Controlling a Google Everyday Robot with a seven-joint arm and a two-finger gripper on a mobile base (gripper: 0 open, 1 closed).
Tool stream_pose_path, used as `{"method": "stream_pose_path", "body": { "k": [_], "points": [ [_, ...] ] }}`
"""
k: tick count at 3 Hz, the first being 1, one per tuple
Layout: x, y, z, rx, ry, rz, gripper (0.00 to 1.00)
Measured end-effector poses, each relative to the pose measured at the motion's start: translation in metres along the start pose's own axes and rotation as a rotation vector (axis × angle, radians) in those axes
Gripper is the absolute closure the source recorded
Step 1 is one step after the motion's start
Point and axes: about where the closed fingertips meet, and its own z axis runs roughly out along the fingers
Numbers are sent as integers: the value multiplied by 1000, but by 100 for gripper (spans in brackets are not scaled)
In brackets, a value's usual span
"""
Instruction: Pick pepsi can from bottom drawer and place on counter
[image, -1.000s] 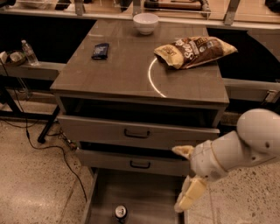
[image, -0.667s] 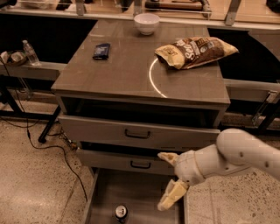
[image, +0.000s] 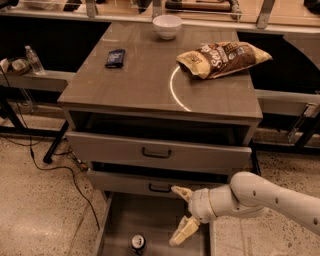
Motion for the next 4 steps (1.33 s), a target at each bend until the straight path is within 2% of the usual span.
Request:
{"method": "stream_pose_path", "body": {
  "k": [1,2,4],
  "points": [
    [0,0,0,0,-1,0,0],
    [24,4,19,45,-49,4,0],
    [100,4,55,174,-149,-34,0]
  ]
}}
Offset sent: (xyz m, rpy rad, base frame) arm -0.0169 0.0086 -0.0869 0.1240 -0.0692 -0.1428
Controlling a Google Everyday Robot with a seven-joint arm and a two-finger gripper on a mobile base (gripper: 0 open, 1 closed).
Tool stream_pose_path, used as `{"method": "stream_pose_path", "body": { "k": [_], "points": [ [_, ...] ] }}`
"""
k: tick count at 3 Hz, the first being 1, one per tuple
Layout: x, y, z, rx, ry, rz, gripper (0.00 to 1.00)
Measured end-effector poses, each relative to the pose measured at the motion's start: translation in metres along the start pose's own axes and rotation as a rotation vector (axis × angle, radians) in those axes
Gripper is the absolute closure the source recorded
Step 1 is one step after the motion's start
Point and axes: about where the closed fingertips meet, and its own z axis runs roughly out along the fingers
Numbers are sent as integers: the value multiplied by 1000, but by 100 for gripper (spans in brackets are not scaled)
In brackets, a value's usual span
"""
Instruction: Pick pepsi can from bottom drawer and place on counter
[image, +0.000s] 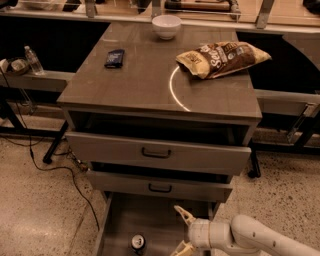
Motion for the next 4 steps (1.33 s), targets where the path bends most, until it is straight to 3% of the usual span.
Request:
{"method": "stream_pose_path", "body": {
  "k": [1,2,4],
  "points": [
    [44,-3,17,41,-55,-25,0],
    [46,-4,20,46,-51,-27,0],
    [121,-50,69,239,78,-55,0]
  ]
}}
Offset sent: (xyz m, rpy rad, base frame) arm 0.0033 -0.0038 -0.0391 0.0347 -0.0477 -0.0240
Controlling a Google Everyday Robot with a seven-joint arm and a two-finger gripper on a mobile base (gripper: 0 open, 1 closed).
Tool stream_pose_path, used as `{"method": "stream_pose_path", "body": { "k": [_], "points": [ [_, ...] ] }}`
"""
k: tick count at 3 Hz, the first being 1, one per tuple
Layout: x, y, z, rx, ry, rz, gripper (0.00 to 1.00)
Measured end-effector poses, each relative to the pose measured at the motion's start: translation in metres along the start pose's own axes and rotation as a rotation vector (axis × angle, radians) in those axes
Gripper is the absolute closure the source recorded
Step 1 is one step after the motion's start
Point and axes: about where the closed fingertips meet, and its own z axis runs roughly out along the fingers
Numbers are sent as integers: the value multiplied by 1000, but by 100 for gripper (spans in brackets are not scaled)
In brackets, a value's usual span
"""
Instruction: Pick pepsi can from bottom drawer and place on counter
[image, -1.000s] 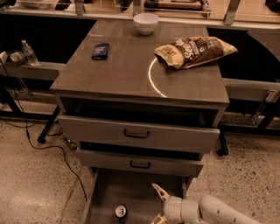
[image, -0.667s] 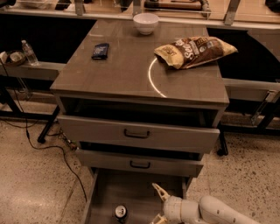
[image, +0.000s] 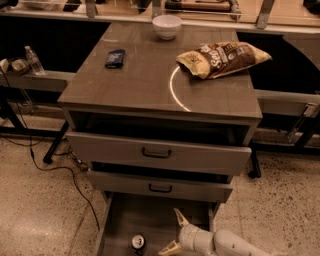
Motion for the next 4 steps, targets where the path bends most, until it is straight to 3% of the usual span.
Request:
{"method": "stream_pose_path", "body": {
  "k": [1,2,3,4],
  "points": [
    [25,-4,17,19,33,-11,0],
    [51,5,30,-3,49,-25,0],
    [70,30,60,-78,22,-42,0],
    [71,58,89,-159,-28,-53,0]
  ]
}}
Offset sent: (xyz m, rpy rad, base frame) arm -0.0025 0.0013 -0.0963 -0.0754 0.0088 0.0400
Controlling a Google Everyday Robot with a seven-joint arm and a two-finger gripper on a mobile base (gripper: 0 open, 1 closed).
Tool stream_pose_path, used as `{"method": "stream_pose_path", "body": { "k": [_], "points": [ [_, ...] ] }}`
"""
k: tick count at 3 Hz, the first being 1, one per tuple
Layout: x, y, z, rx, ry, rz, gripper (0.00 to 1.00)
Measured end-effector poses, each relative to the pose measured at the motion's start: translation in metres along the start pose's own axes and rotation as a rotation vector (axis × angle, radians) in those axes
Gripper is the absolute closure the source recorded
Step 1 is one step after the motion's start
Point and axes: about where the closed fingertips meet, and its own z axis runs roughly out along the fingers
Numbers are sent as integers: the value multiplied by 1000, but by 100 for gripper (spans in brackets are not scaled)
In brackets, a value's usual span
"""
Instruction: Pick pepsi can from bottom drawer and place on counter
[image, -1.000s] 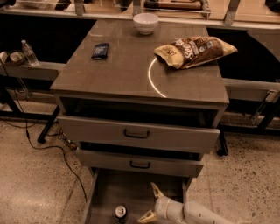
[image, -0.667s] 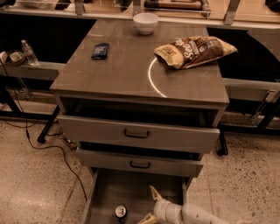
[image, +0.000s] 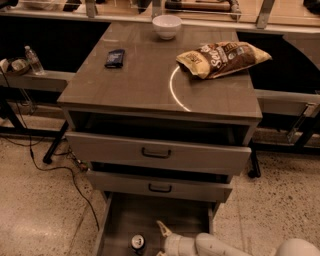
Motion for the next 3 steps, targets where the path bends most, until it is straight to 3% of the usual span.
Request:
{"method": "stream_pose_path", "body": {
  "k": [2,3],
  "points": [
    [-12,29,48,-113,-98,-24,3],
    [-16,30,66,-127,-134,-22,34]
  ]
}}
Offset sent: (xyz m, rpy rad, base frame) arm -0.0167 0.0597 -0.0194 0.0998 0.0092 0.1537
